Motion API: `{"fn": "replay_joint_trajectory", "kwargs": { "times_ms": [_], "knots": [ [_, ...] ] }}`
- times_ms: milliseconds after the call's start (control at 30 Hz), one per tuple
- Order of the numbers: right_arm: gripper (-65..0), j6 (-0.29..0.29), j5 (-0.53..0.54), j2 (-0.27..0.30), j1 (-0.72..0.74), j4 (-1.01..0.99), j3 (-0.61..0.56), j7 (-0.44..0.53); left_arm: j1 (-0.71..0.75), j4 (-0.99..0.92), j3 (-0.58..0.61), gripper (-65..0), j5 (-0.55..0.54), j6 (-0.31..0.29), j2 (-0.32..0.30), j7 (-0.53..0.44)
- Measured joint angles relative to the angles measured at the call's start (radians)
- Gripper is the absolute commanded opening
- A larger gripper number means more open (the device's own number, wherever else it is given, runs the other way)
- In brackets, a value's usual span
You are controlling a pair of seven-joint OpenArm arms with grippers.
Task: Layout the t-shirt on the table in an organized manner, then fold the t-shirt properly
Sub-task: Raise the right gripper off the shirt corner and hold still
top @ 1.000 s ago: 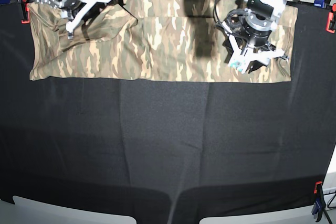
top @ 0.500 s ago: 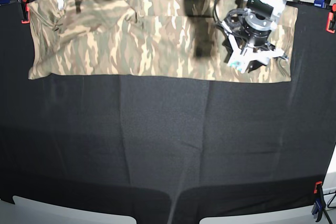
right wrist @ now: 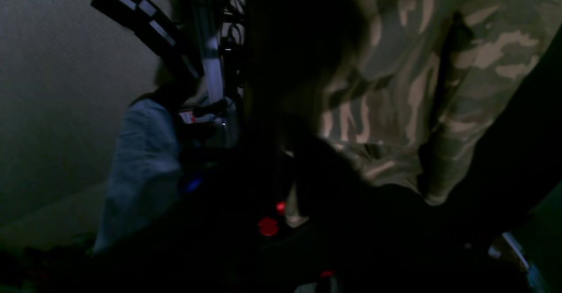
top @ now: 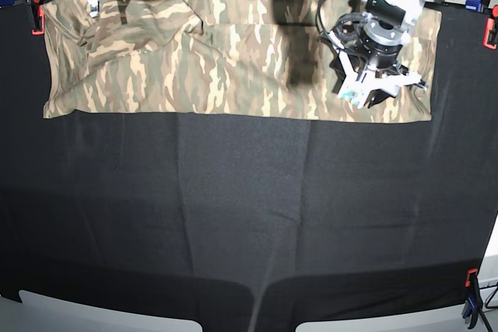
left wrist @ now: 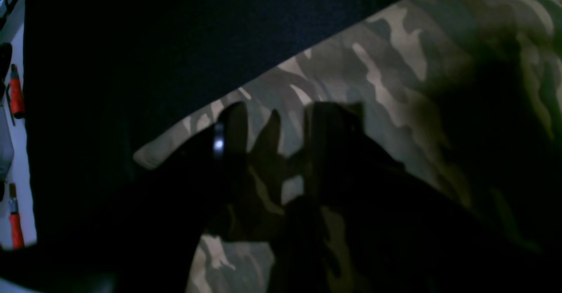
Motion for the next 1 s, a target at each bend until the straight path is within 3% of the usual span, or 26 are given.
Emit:
{"fn": "replay_joint_trajectory", "kwargs": {
  "times_ms": [100,200,400,500,600,667,833,1000],
  "knots": [
    [-41.3,-0.014,0.0,0.004,0.0,0.0,0.0,-0.064,0.0,0.0,0.0,-43.1,0.0,0.0,0.0,0.0],
    [-41.0,-0.02,0.0,0.024,0.0,0.0,0.0,-0.032,0.0,0.0,0.0,-43.0,0.0,-0.001,0.0,0.0],
    [-41.0,-0.02,-0.008,0.089,0.0,-0.003,0.0,0.154,0.0,0.0,0.0,-43.1,0.0,0.0,0.0,0.0],
    [-41.0,-0.014,-0.103,0.091,0.0,-0.068,0.0,0.209,0.0,0.0,0.0,-43.0,0.0,0.0,0.0,0.0],
    [-41.0,0.081,-0.115,0.093,-0.004,-0.102,0.001,0.212,0.0,0.0,0.0,-43.0,0.0,0.0,0.0,0.0],
    [-41.0,0.084,-0.133,0.093,-0.026,-0.103,0.0,0.213,0.0,0.0,0.0,-43.1,0.0,0.0,0.0,-0.001],
    [-41.0,0.045,-0.271,0.097,-0.027,-0.103,0.0,0.343,0.0,0.0,0.0,-43.1,0.0,0.0,0.0,-0.001],
    [-41.1,0.046,-0.304,0.129,-0.029,-0.146,-0.001,0.444,0.0,0.0,0.0,-43.0,0.0,0.0,0.0,-0.002]
  ]
}}
